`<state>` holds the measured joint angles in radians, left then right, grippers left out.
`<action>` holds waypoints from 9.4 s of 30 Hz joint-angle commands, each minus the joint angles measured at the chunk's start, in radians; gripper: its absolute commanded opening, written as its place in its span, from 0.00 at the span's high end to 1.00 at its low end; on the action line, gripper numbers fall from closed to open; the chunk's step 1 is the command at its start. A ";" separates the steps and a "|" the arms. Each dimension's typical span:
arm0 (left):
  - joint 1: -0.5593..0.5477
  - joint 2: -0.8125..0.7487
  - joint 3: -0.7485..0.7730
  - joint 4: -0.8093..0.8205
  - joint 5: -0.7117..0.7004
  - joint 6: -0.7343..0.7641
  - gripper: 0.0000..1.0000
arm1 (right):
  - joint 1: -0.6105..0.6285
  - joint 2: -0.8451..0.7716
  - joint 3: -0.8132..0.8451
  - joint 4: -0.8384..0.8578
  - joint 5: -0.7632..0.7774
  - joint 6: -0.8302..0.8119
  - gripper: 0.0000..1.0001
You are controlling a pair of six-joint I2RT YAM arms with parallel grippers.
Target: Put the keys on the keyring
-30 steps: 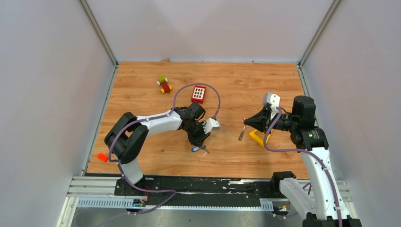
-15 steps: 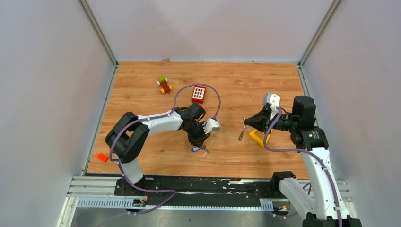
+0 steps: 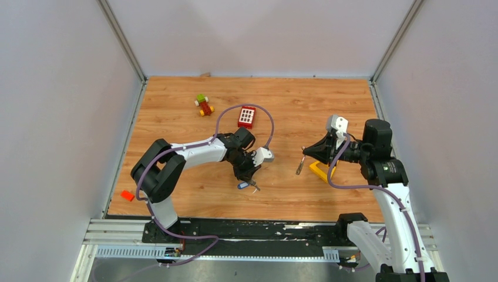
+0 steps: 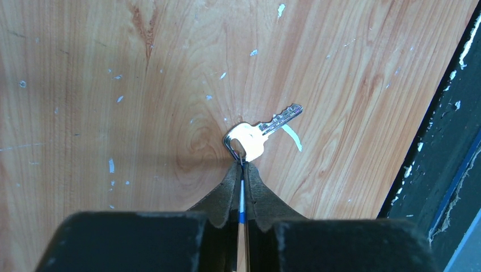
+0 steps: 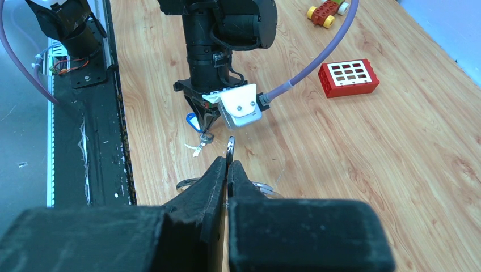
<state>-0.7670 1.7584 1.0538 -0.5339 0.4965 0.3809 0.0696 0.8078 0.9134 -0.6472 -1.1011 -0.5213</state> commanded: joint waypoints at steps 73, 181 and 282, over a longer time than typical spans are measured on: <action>-0.167 -0.816 -0.171 0.452 -0.298 0.248 1.00 | 0.394 0.477 -0.006 1.053 -0.053 0.991 1.00; -0.181 -0.748 -0.081 0.430 -0.331 0.218 1.00 | 0.443 0.498 -0.004 0.936 -0.006 0.861 1.00; -0.181 -0.791 -0.156 0.332 -0.273 0.392 0.87 | 0.442 0.407 0.050 0.590 -0.005 0.437 1.00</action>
<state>-0.9501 0.9783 0.8833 -0.1772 0.1902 0.7437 0.5102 1.2549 0.9192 -0.0135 -1.0870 -0.0196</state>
